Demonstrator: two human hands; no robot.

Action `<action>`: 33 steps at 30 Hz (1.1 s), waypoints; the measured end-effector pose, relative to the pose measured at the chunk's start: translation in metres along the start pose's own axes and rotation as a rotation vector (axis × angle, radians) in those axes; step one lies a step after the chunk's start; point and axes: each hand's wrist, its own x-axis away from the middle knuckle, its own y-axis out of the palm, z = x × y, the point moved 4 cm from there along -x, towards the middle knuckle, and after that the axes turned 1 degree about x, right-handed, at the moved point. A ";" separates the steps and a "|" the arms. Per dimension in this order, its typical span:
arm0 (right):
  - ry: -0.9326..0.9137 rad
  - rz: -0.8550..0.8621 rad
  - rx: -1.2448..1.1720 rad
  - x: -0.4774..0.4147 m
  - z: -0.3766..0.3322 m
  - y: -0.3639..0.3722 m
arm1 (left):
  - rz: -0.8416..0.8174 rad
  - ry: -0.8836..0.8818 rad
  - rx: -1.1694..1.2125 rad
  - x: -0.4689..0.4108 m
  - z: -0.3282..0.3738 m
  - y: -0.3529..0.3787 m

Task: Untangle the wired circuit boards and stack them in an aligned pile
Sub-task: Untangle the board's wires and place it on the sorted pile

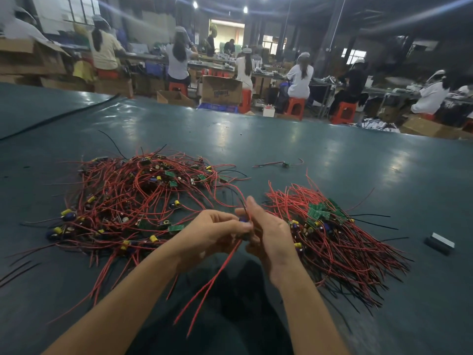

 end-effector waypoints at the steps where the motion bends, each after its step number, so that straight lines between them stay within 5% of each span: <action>1: 0.009 -0.016 0.031 0.001 0.001 0.002 | -0.004 -0.035 -0.024 0.000 -0.003 -0.002; 4: 0.028 0.038 0.036 0.003 0.001 0.003 | -0.014 -0.137 0.044 -0.001 -0.008 -0.004; 8: 0.030 0.123 -0.211 0.003 -0.005 -0.001 | 0.029 -0.254 0.516 -0.005 -0.017 -0.002; 15: -0.055 0.112 -0.241 0.010 -0.009 0.010 | 0.128 0.120 0.118 -0.008 -0.019 0.000; 21: -0.184 0.076 -0.123 0.013 -0.004 0.027 | 0.384 0.341 -0.009 -0.008 -0.011 -0.013; 33: -0.027 0.227 -0.227 0.002 0.001 0.009 | 0.481 0.458 -0.043 -0.008 -0.008 -0.014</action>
